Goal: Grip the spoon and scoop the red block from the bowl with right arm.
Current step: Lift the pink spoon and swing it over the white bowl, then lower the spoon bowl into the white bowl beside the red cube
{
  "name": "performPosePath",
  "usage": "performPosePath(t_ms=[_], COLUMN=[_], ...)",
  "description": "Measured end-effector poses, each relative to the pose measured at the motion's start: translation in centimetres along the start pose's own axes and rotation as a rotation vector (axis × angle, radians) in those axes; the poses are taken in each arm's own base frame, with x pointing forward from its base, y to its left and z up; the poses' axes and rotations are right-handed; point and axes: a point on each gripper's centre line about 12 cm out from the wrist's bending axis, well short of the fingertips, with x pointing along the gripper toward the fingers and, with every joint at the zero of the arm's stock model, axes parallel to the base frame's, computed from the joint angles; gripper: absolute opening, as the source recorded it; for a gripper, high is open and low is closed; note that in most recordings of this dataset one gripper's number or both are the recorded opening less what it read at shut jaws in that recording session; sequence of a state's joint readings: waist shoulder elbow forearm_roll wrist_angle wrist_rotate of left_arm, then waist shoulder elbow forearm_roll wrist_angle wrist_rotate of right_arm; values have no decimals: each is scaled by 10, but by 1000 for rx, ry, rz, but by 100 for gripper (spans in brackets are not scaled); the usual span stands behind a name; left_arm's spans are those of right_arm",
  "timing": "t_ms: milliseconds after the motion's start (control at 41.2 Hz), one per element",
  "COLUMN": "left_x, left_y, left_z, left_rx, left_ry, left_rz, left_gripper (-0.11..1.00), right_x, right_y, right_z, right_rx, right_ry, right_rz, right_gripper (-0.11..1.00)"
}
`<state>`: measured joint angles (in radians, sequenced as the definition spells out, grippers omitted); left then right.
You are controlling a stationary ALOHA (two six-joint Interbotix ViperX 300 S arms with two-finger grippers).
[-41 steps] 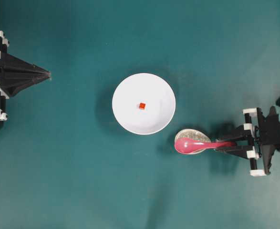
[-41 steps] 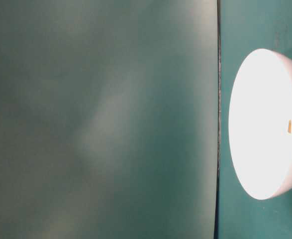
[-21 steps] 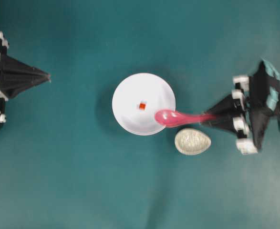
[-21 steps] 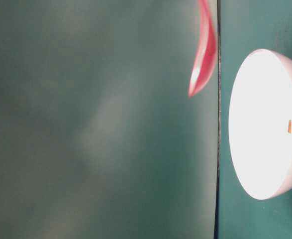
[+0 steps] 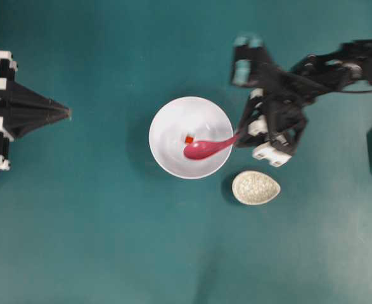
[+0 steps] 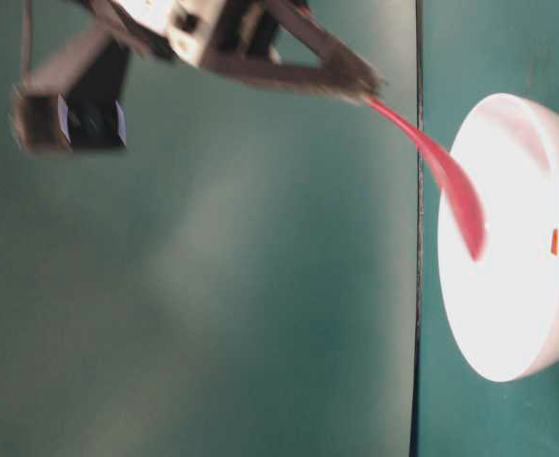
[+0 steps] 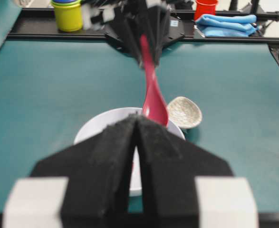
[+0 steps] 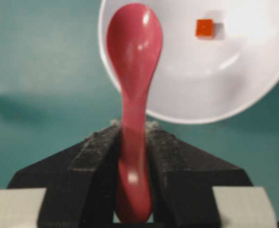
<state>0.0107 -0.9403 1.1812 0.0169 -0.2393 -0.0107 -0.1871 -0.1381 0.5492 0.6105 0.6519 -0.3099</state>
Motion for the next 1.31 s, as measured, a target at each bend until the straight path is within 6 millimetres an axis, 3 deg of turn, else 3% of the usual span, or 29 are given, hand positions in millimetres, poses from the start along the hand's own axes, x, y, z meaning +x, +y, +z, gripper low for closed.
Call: performPosePath(t_ms=[194,558,874,1311], left_x=[0,2,2,3], left_y=[-2,-2,-2,-2], left_z=[-1,-2,-3,-3], left_rx=[2,20,22,23], left_ry=[5,11,14,17], left_rz=[-9,-11,-11,-11], left_gripper=[0,0,0,0], right_x=[23,25,32,57], right_y=[-14,-27,-23,-23], right_z=[3,-7,-11,14], right_rx=[33,60,47,16], right_ry=[78,153,196,149], right_rz=[-59,-155,-151,-160], right_gripper=[23,23,23,23])
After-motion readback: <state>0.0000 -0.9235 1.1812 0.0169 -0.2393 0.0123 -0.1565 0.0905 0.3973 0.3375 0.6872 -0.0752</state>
